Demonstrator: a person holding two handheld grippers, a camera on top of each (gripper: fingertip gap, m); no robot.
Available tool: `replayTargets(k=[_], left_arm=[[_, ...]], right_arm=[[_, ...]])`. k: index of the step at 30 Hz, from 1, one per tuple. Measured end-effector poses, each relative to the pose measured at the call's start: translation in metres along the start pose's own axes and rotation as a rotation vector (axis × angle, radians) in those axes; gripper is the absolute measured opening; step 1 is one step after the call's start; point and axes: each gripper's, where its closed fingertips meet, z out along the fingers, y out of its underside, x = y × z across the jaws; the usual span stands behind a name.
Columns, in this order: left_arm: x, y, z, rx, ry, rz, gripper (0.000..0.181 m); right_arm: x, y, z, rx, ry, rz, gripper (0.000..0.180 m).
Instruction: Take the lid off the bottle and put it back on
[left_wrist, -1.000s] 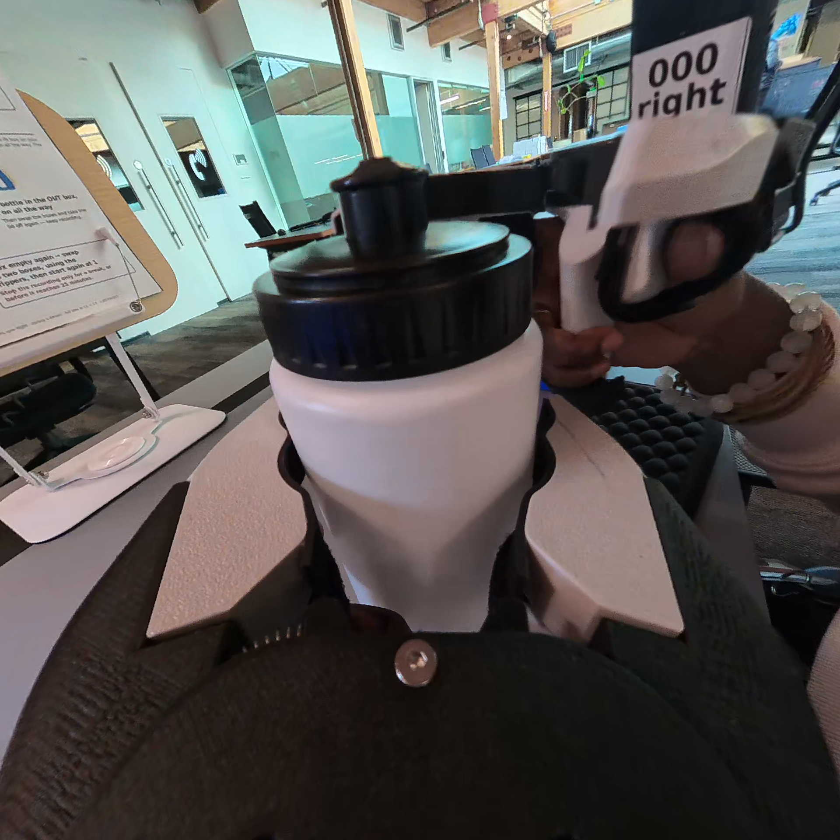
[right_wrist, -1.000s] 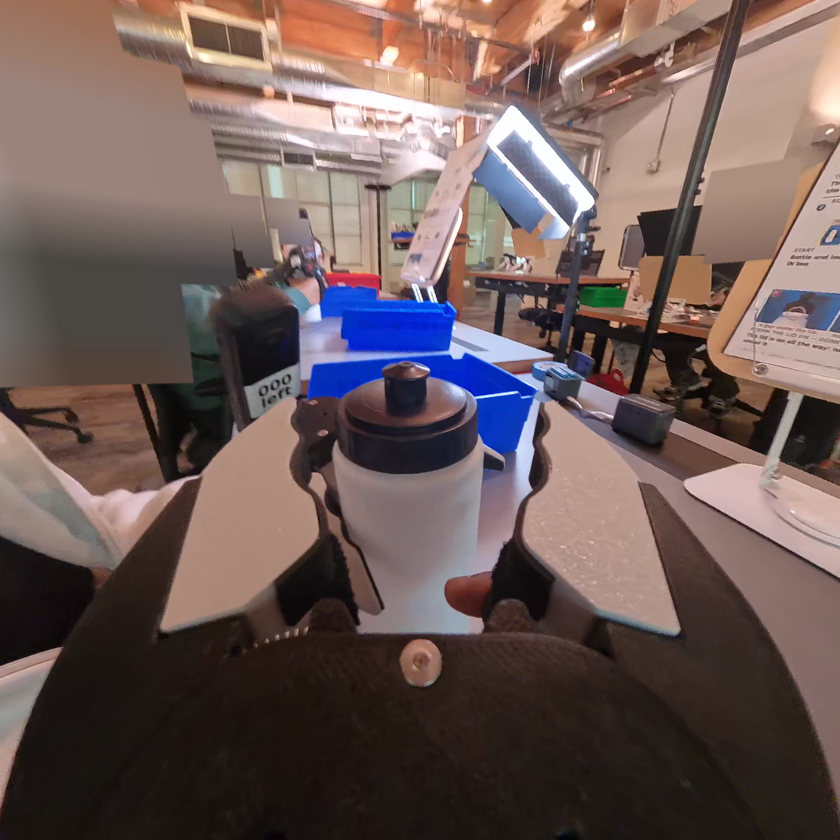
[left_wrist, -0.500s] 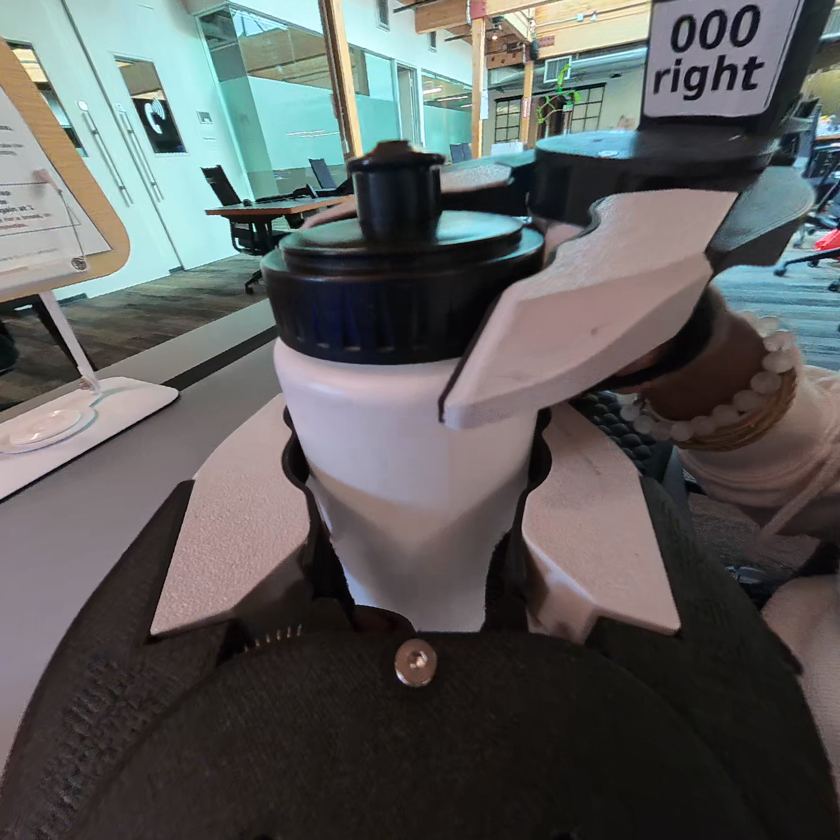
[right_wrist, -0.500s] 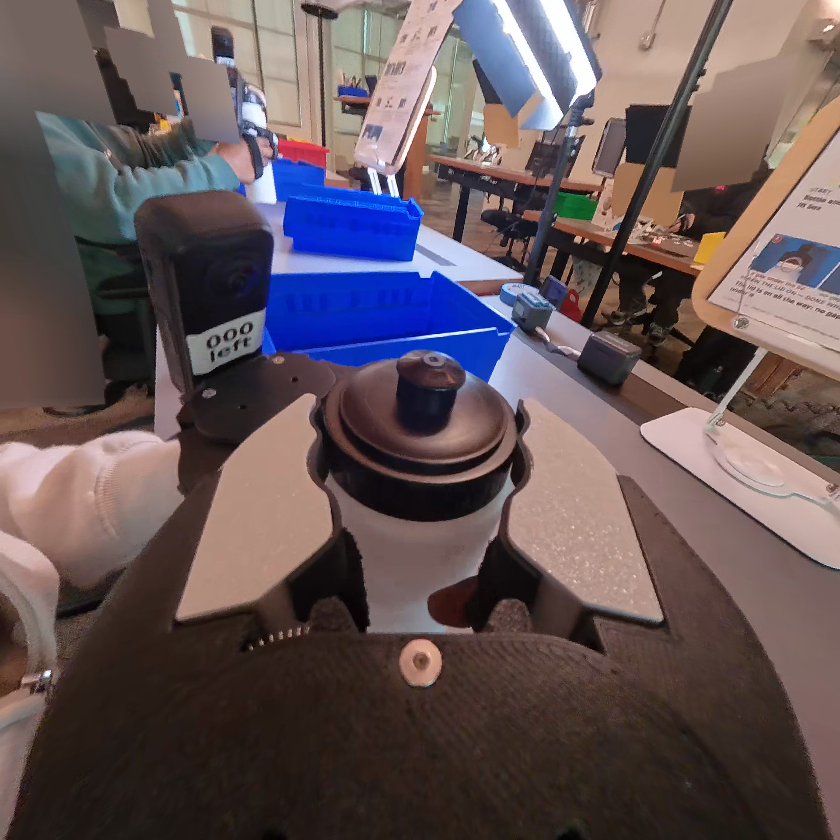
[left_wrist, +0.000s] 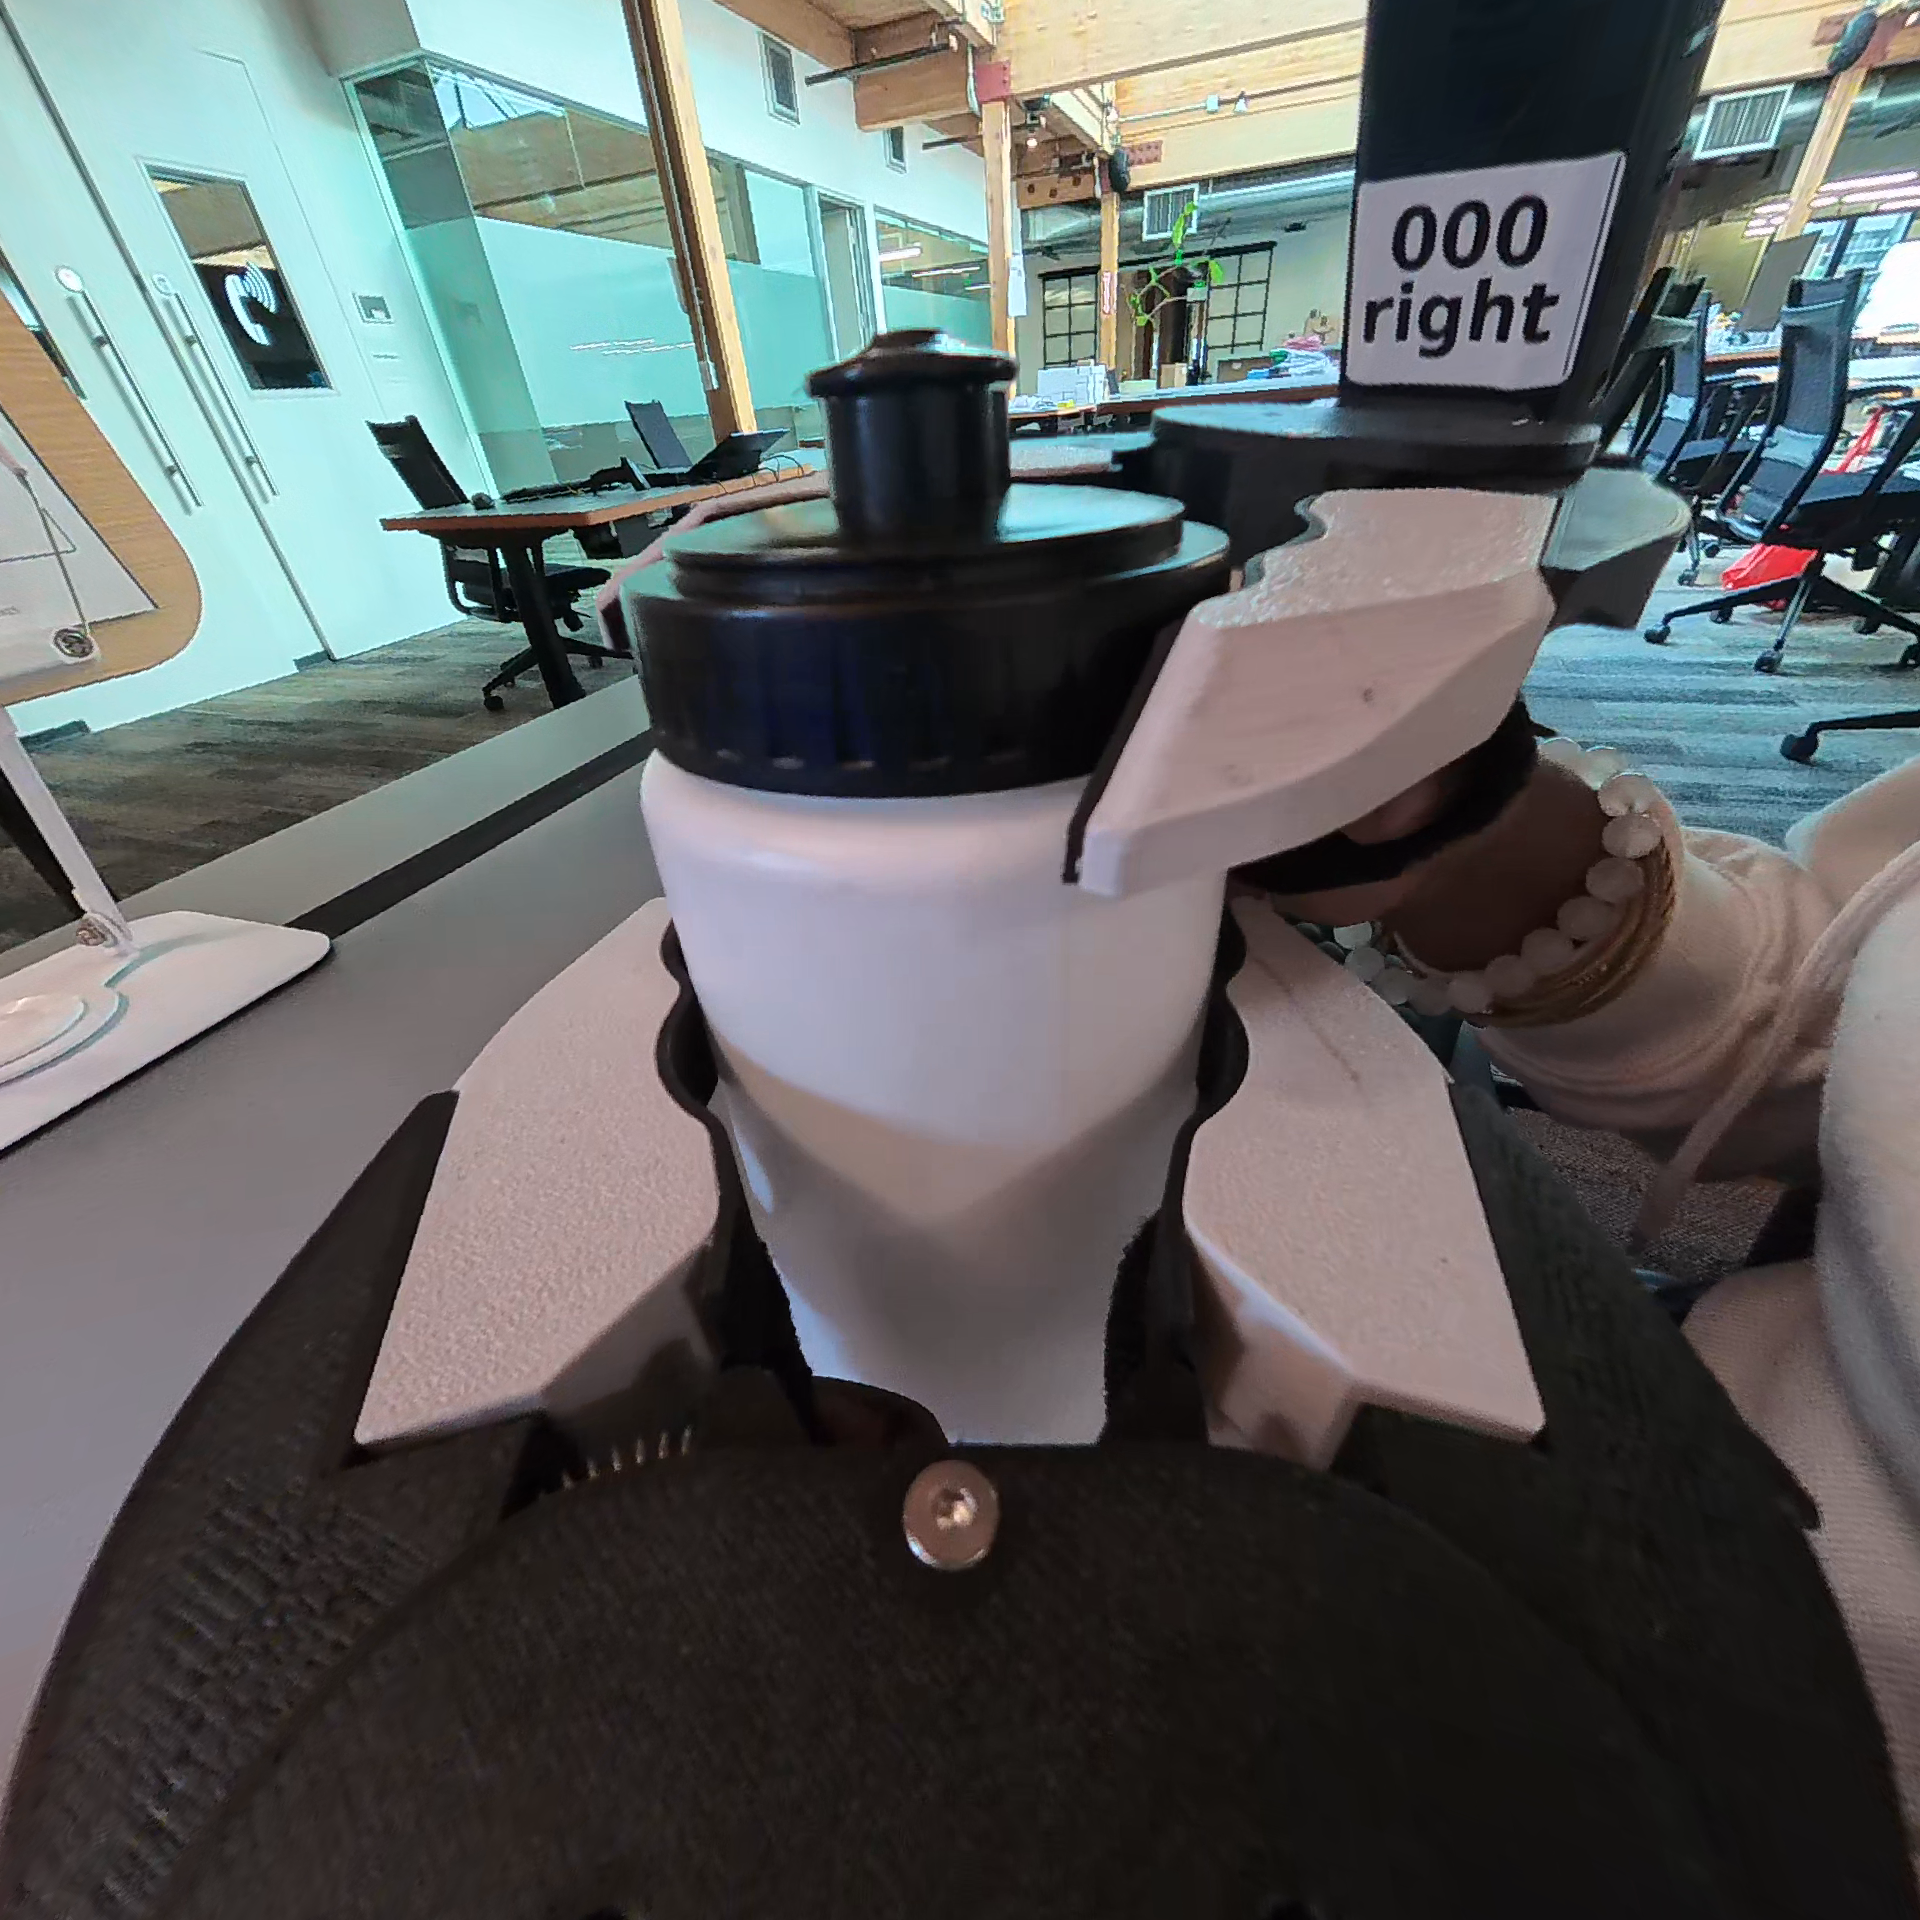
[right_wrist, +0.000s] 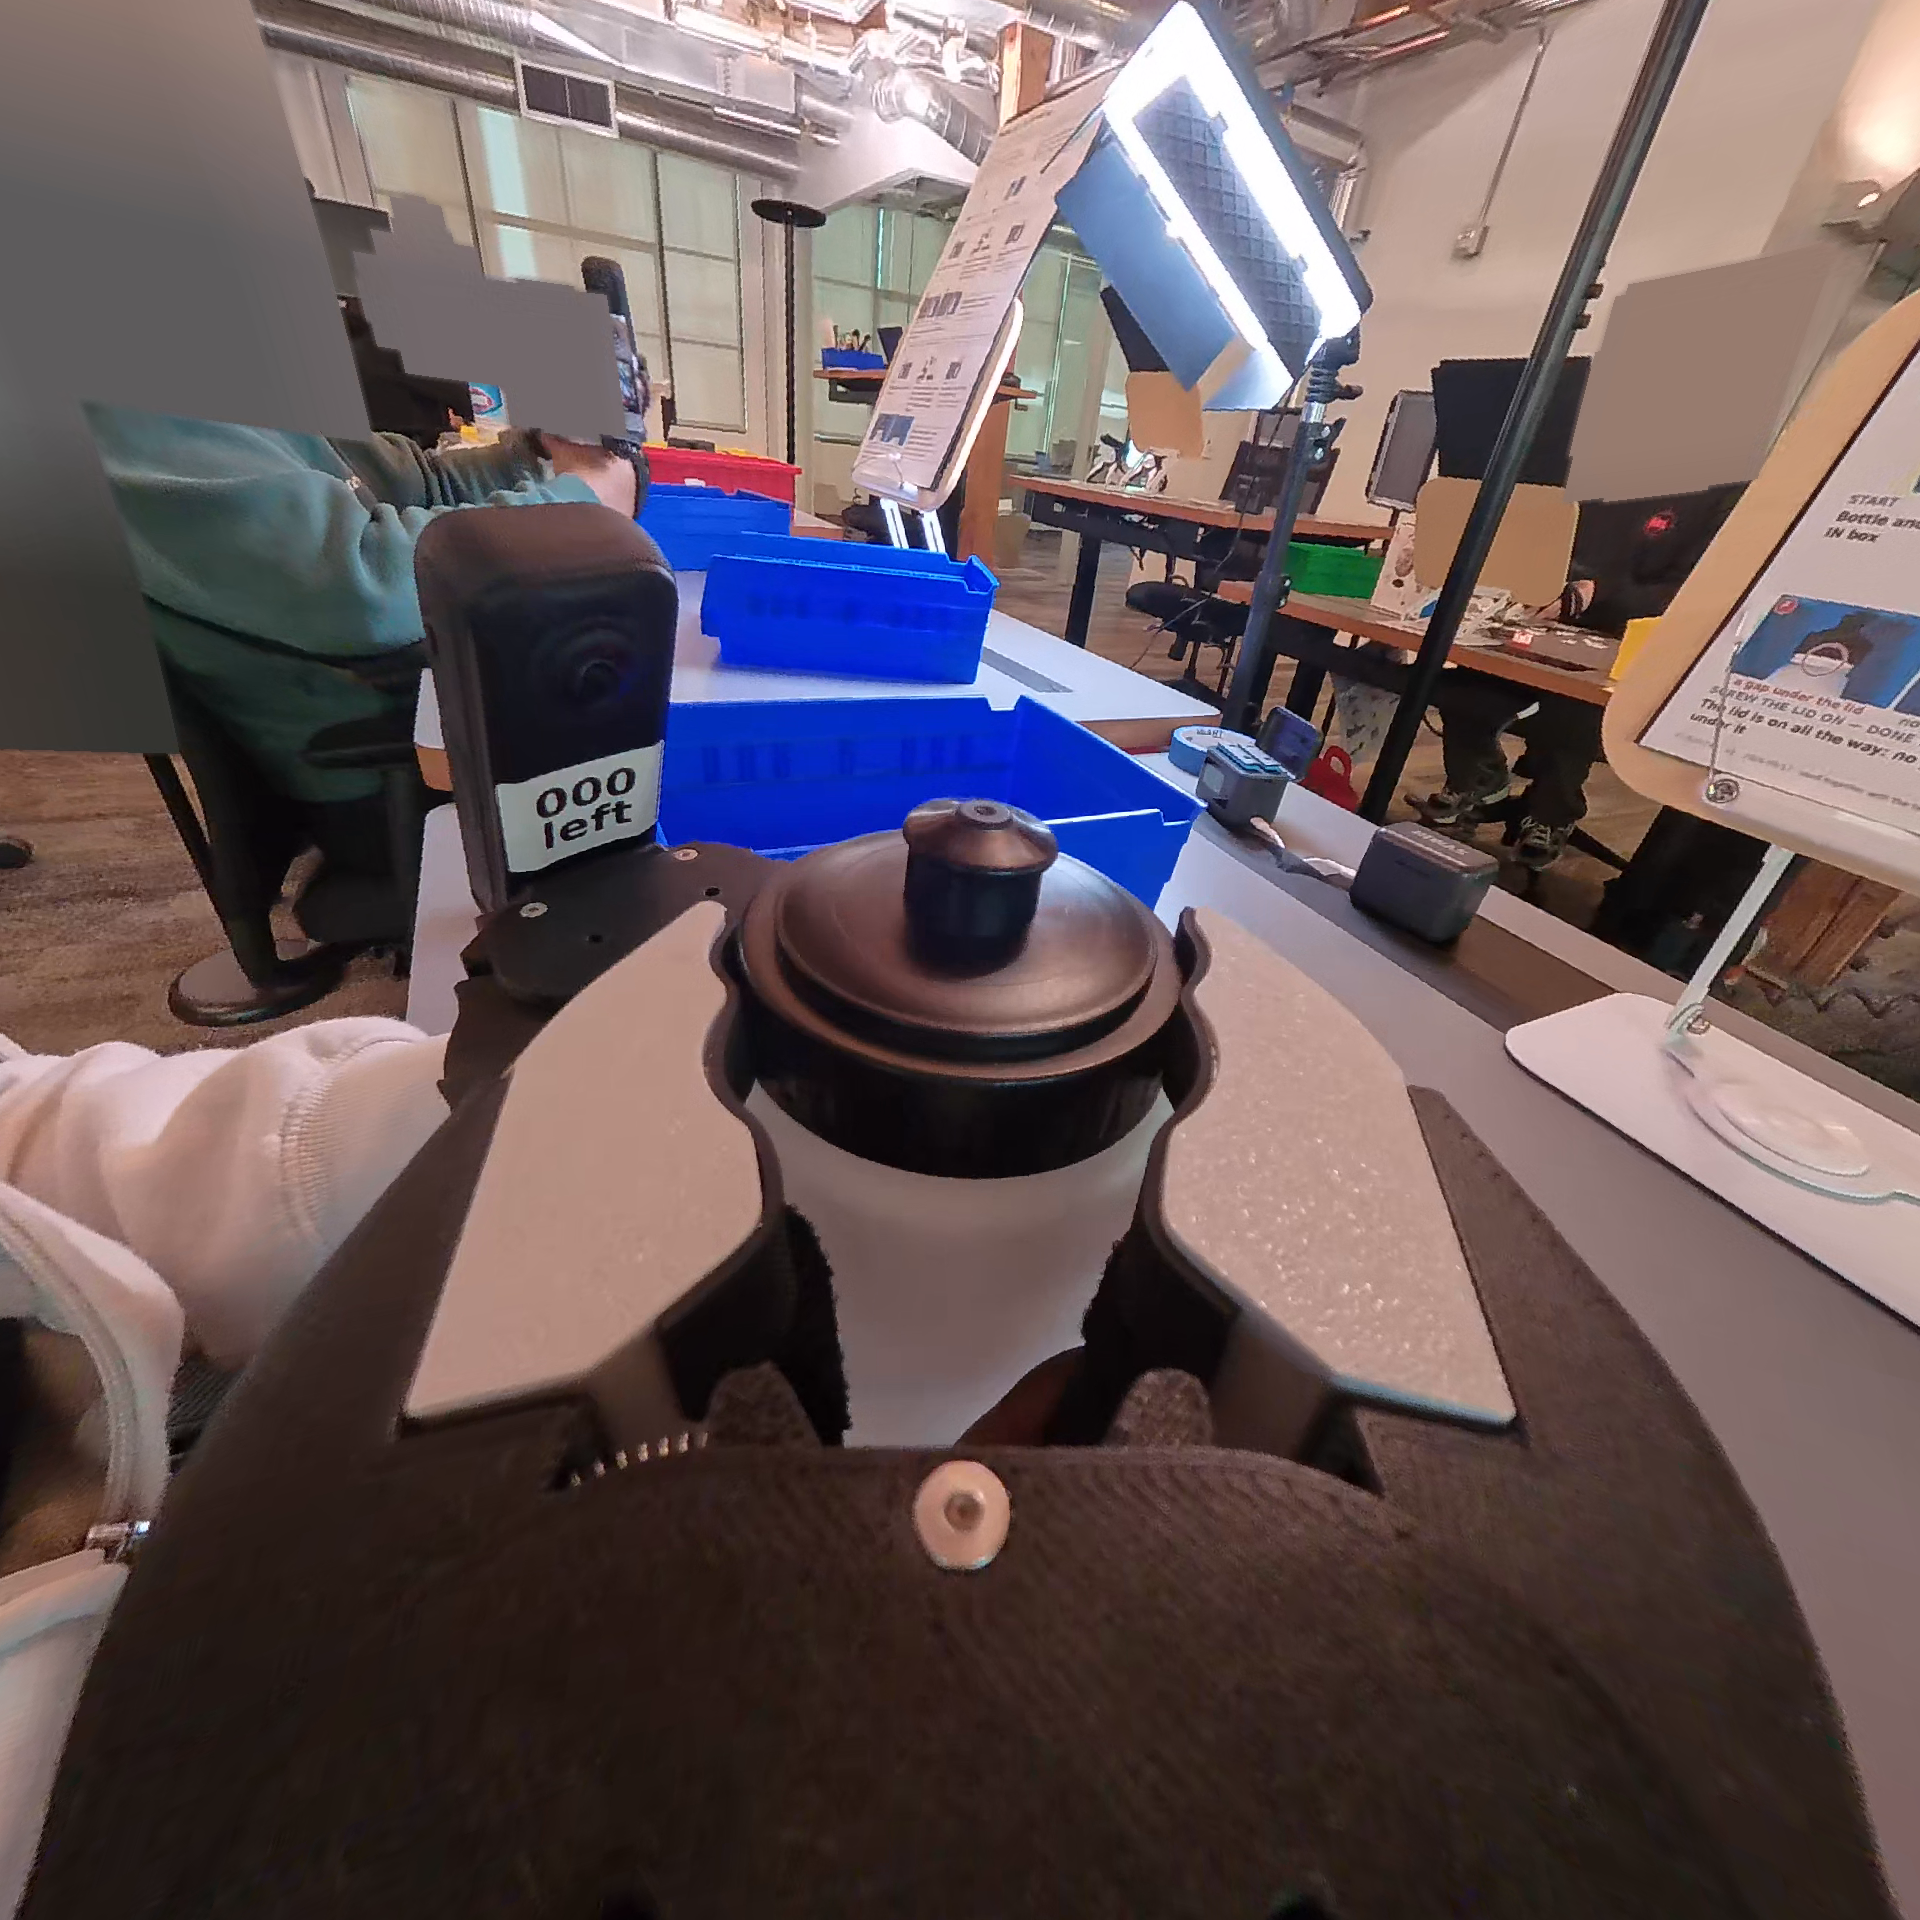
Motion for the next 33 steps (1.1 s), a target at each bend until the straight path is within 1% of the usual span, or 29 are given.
replayTargets(k=[16, 25, 27, 28, 29, 30, 33], left_arm=[[0.003, 0.0, -0.001, 0.003, 0.036, -0.001, 0.091], [0.004, -0.001, -0.001, 0.01, 0.042, -0.001, 0.09], [0.005, -0.001, -0.001, 0.007, 0.045, 0.004, 0.09], [0.004, -0.001, -0.001, 0.006, 0.04, 0.006, 0.09], [0.003, -0.001, -0.001, 0.008, 0.031, 0.004, 0.09], [0.002, -0.001, -0.002, 0.011, 0.027, 0.001, 0.09], [0.004, -0.001, -0.001, 0.008, 0.031, 0.01, 0.09]], right_arm=[[-0.002, 0.0, -0.001, 0.014, 0.009, 0.008, 0.078], [-0.002, -0.001, -0.001, 0.053, -0.015, 0.012, 0.078], [-0.004, -0.001, -0.003, 0.043, -0.056, -0.003, 0.079], [-0.005, -0.001, -0.006, 0.022, -0.085, 0.004, 0.08], [-0.003, -0.002, -0.009, 0.011, -0.084, 0.028, 0.093], [-0.001, -0.006, -0.012, 0.02, -0.076, 0.047, 0.099], [-0.002, -0.01, -0.014, 0.019, -0.067, 0.044, 0.095]])
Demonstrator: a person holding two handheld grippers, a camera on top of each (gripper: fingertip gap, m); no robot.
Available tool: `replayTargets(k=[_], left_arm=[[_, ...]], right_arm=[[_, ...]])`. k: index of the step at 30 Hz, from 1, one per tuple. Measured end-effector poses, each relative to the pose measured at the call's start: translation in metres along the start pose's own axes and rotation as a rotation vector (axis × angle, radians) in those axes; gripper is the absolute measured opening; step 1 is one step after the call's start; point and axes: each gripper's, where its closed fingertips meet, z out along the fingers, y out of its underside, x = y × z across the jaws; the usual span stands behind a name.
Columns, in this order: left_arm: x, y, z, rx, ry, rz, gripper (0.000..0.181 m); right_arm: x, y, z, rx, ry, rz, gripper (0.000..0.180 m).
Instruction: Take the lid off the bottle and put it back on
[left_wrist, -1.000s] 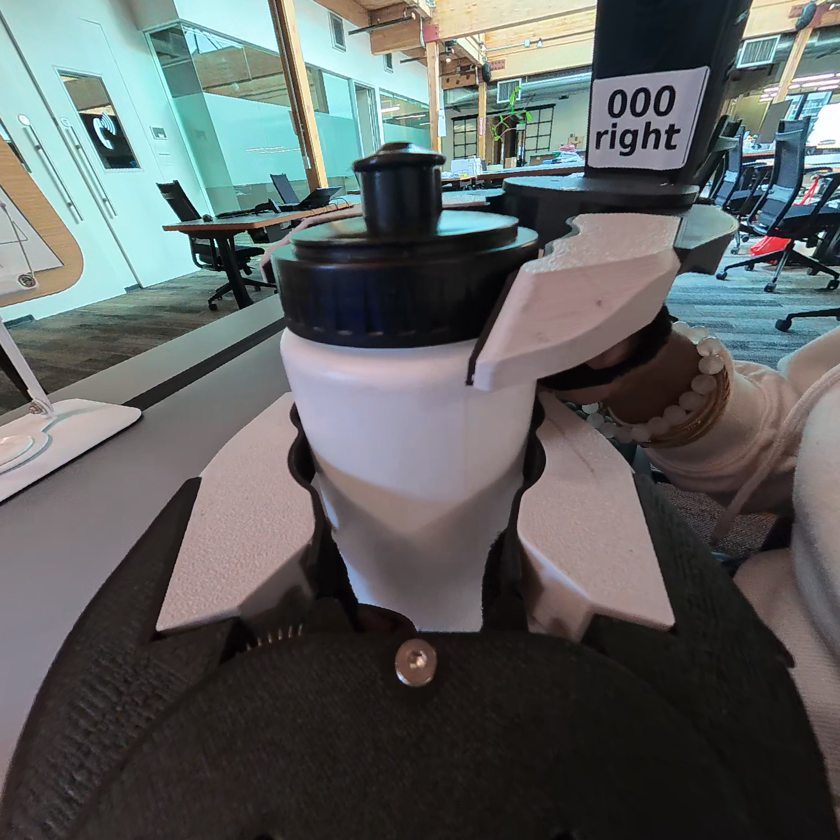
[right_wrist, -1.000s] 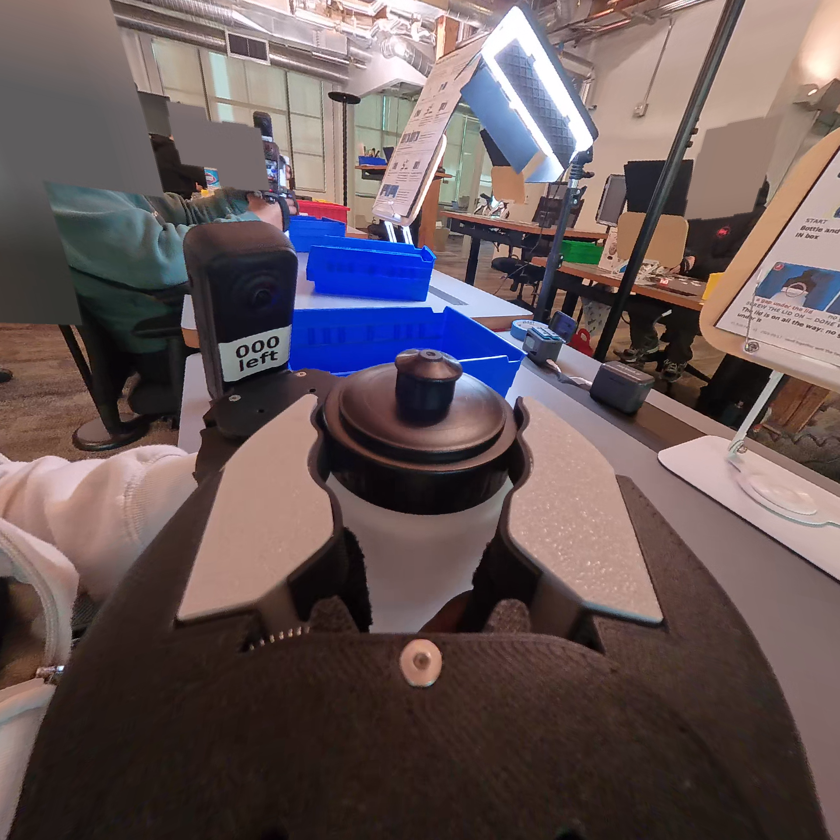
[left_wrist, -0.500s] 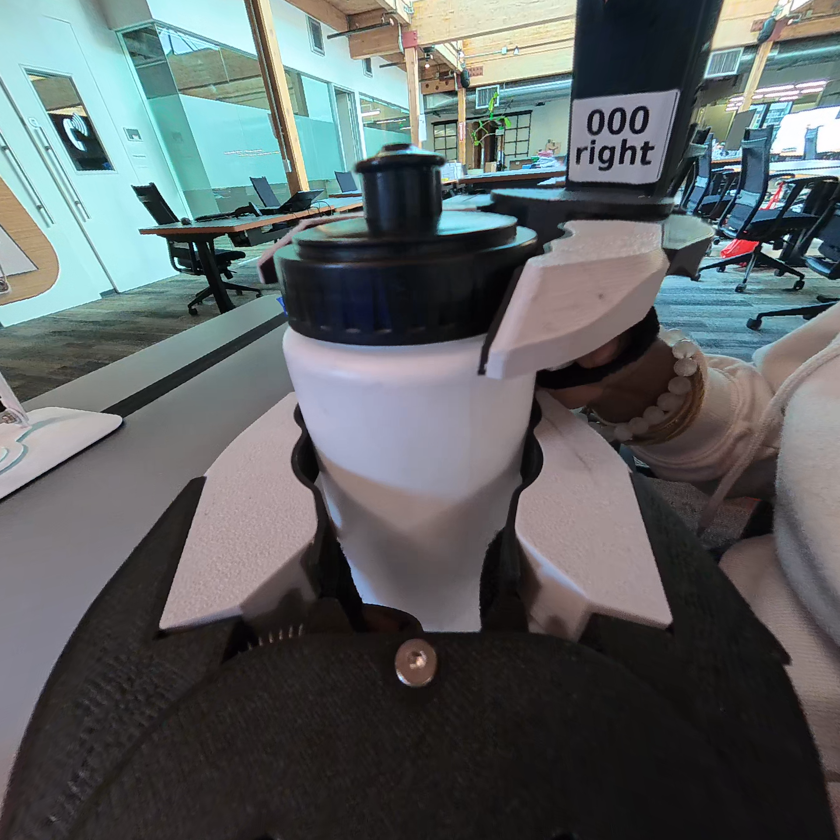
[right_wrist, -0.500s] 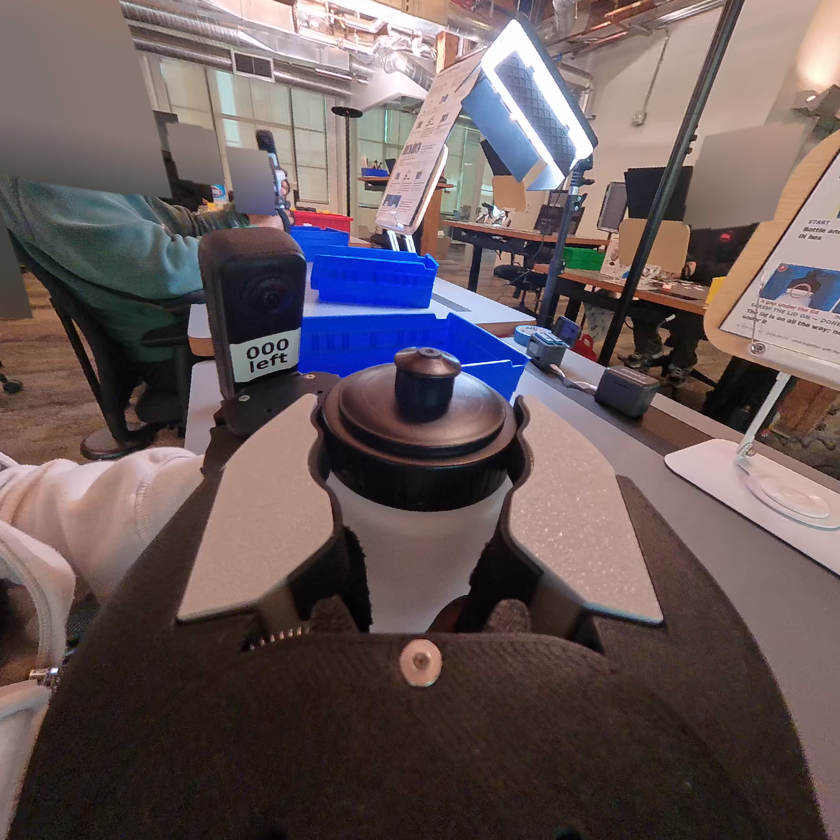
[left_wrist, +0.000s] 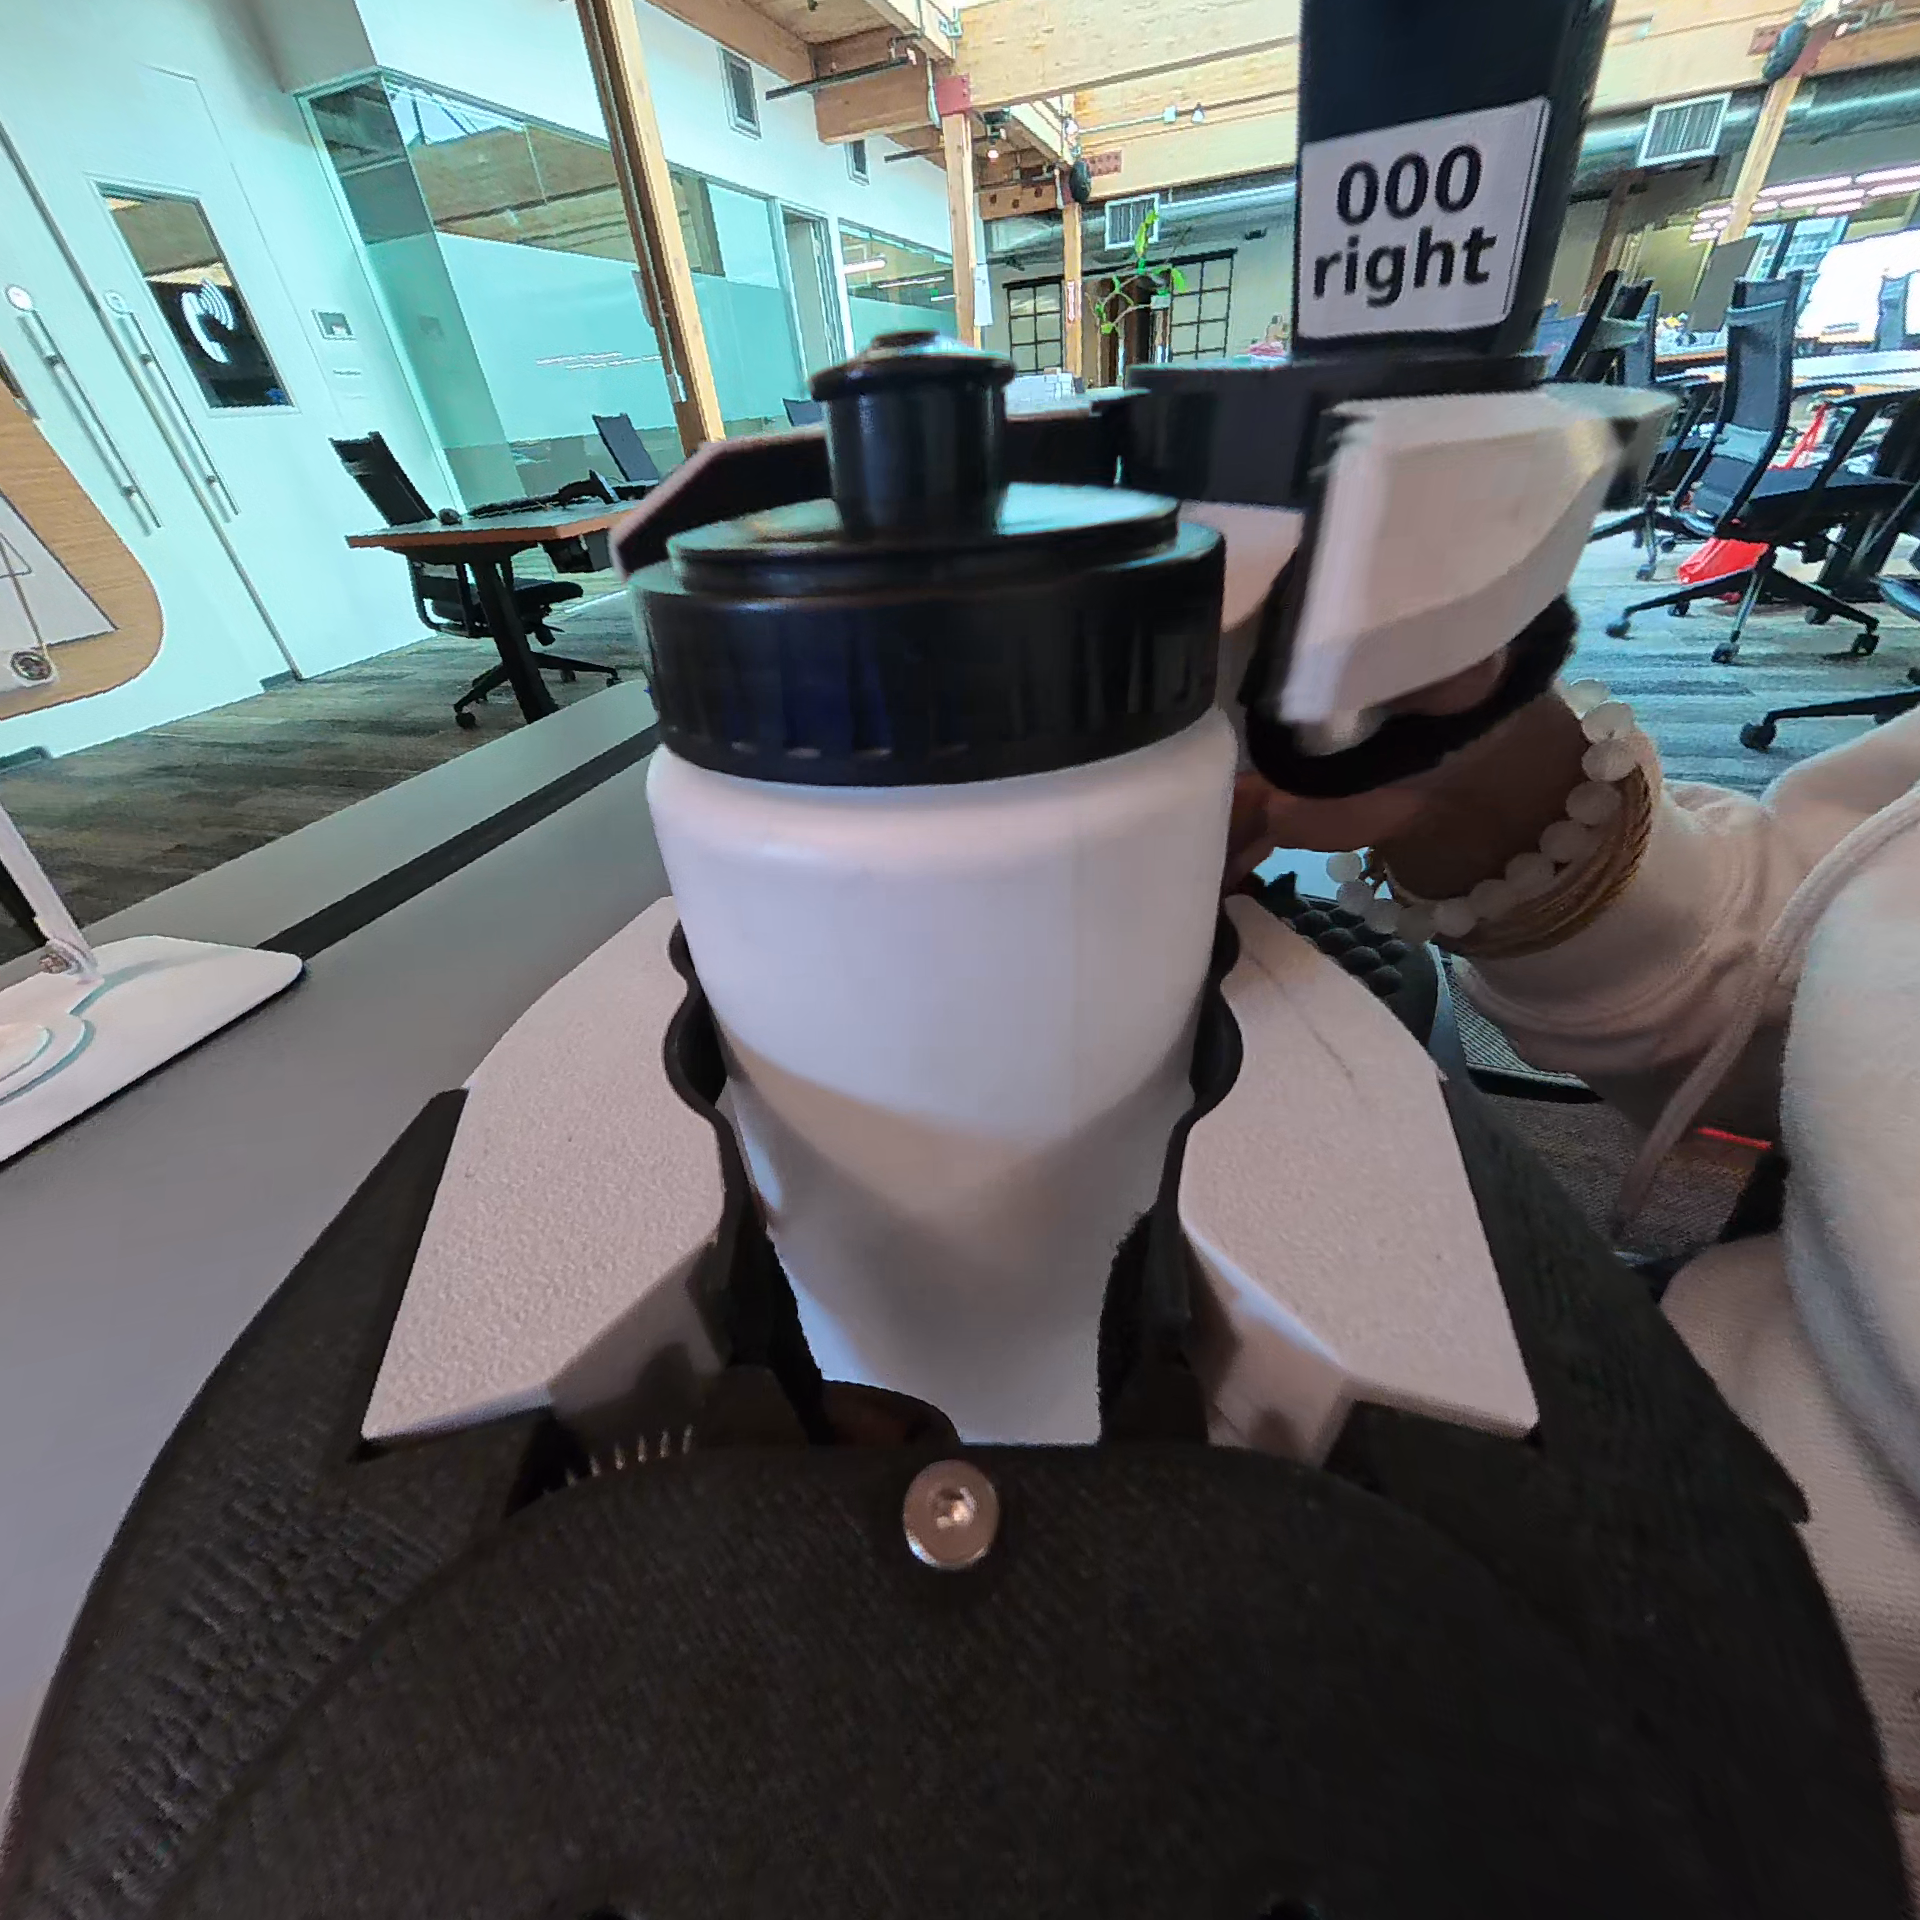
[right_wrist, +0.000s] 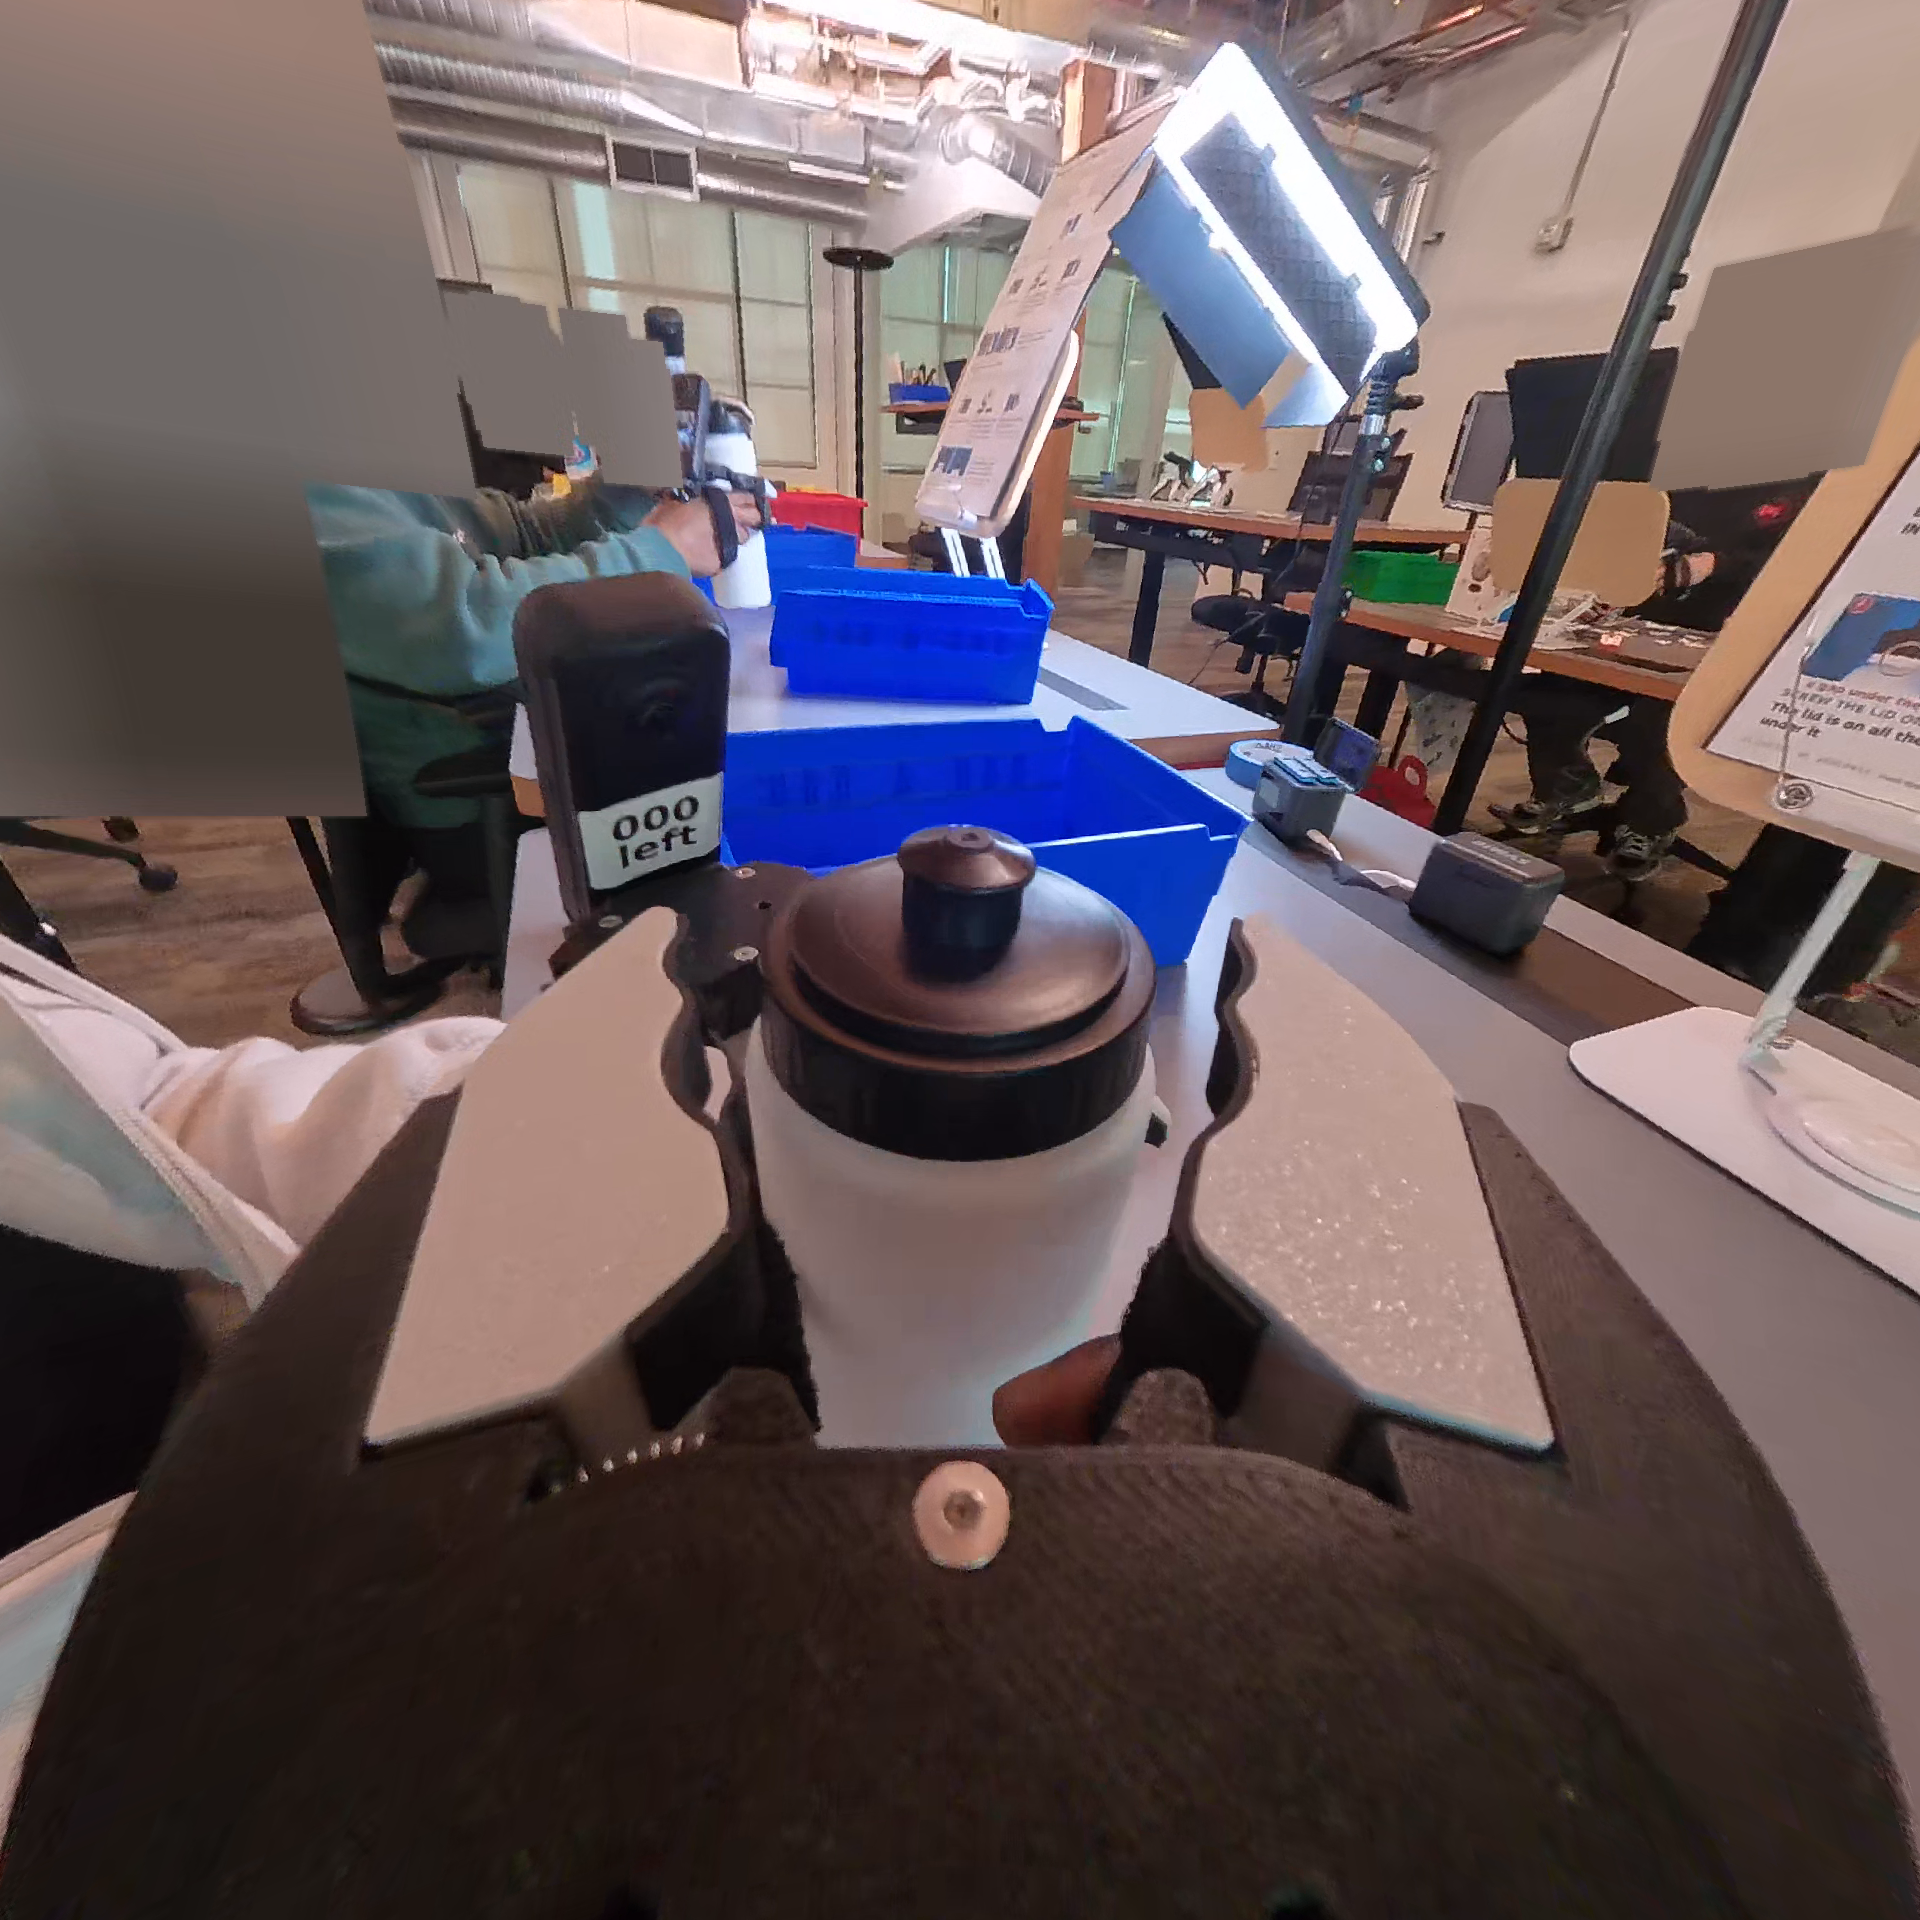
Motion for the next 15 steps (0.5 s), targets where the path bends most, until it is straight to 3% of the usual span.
replayTargets(k=[4, 15], left_arm=[[0.002, 0.0, 0.0, 0.002, 0.014, -0.004, 0.09], [-0.004, 0.001, 0.0, -0.002, 0.03, -0.044, 0.088]], right_arm=[[-0.002, 0.009, 0.009, -0.072, -0.003, -0.046, 0.079], [0.002, 0.008, 0.014, 0.015, -0.11, 0.002, 0.079]])
